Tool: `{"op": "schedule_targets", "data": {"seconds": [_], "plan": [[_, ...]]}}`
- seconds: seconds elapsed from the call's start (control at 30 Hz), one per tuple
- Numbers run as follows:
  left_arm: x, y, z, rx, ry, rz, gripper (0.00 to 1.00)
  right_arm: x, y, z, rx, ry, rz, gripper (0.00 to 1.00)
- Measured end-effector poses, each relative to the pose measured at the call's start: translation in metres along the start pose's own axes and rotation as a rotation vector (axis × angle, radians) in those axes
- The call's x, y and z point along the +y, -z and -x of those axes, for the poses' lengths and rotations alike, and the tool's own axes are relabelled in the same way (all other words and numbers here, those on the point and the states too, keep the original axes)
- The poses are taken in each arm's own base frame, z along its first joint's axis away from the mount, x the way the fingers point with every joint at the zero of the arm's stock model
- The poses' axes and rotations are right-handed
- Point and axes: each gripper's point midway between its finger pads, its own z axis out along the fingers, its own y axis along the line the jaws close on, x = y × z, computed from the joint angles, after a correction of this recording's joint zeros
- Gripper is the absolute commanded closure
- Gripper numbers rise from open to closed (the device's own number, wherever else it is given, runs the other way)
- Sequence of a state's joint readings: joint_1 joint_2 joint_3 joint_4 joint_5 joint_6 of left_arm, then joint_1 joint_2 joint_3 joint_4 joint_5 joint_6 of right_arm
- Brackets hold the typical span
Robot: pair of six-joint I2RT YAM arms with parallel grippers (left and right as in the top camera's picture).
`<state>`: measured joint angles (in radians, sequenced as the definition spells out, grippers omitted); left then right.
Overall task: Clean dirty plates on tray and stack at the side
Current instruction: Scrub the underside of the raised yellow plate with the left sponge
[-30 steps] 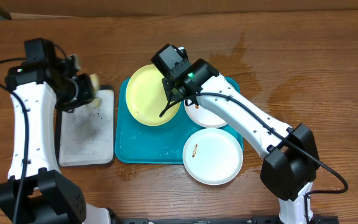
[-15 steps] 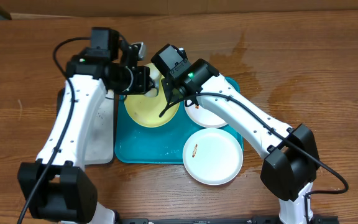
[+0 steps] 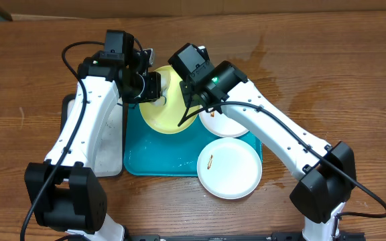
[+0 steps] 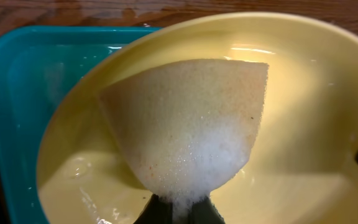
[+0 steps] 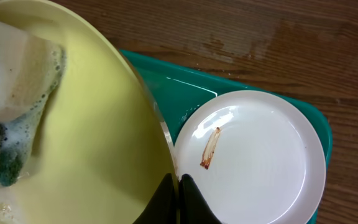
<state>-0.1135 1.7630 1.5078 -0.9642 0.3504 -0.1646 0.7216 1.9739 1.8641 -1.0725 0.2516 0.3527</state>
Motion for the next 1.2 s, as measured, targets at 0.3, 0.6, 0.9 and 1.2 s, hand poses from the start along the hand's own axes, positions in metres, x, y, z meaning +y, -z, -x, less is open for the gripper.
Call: {"op": "schedule_targets", "data": {"seconds": [0.3, 0.6, 0.9, 1.2], "plan": [[0.013, 0.0, -0.001, 0.0, 0.043, 0.074, 0.96, -0.01, 0.011, 0.012, -0.06, -0.014, -0.04, 0.96], [0.016, 0.001, -0.018, 0.067, 0.07, 0.093, 0.96, -0.023, 0.024, 0.026, -0.134, -0.029, -0.104, 0.96], [0.009, 0.002, -0.028, 0.107, 0.082, 0.049, 0.96, -0.028, 0.025, 0.029, -0.154, -0.032, -0.133, 0.96], [-0.002, 0.004, -0.046, 0.188, 0.097, -0.014, 0.96, -0.033, 0.027, 0.035, -0.182, -0.023, -0.169, 0.96]]}}
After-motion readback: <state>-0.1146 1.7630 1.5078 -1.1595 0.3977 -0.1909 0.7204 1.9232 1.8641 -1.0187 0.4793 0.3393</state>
